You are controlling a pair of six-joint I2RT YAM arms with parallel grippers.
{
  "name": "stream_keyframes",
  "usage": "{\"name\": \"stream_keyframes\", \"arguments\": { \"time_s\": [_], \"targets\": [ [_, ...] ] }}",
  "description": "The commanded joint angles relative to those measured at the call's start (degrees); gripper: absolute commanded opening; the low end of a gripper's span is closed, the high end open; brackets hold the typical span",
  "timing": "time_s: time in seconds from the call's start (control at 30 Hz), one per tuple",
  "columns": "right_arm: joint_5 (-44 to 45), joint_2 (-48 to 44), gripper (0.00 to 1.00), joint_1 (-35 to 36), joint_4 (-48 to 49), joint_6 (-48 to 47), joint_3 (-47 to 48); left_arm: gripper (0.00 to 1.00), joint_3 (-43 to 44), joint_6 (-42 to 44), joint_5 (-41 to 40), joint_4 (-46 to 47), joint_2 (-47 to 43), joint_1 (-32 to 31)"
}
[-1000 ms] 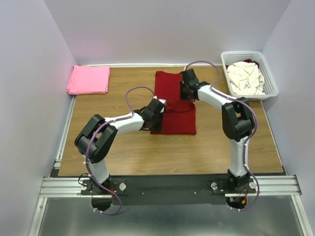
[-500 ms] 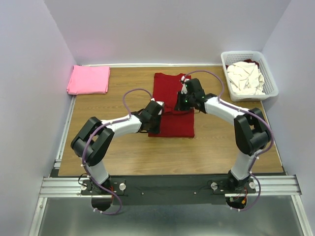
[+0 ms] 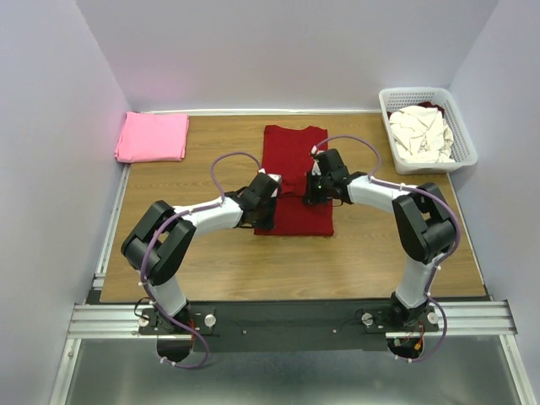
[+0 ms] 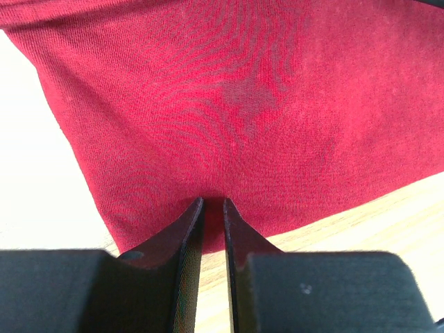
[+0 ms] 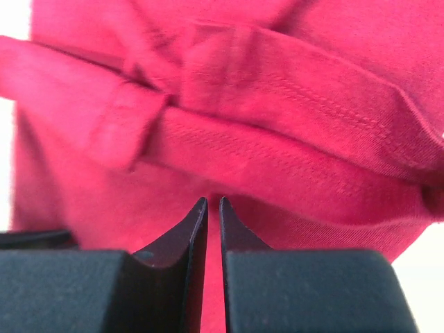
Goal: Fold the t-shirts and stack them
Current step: Fold the tshirt
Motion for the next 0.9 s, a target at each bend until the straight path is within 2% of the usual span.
{"name": "stream_keyframes", "arguments": {
  "time_s": [0.0, 0.17, 0.47, 0.6, 0.77, 0.87],
  "targets": [
    [5.36, 3.09, 0.18, -0.06, 1.30, -2.09, 2.71, 0.25, -1.06, -0.29, 0.88, -3.16, -0.83, -0.20],
    [11.61, 7.04, 0.18, -0.59, 1.48, -4.56, 8.25, 0.25, -0.97, -0.29, 0.79, -3.60, -0.83, -0.20],
    [12.15, 9.86, 0.19, -3.31, 4.73, -4.12, 18.62, 0.25, -1.32, -0.64, 0.61, -4.13, -1.53, -0.29],
    [2.67, 6.79, 0.19, -3.31, 5.70, -4.21, 16.18, 0.25, -1.49, -1.00, 0.26, -4.13, -2.15, -0.20],
    [-15.35, 3.19, 0.22, -2.87, 8.25, -2.19, 8.09, 0.25, -1.93, -1.00, 0.61, -3.78, -2.24, -0.20],
    [-22.56, 2.74, 0.22, -1.82, 12.89, -0.17, 4.75, 0.25, -2.02, -1.00, 0.88, -3.60, -2.41, -0.20]
  ]
}}
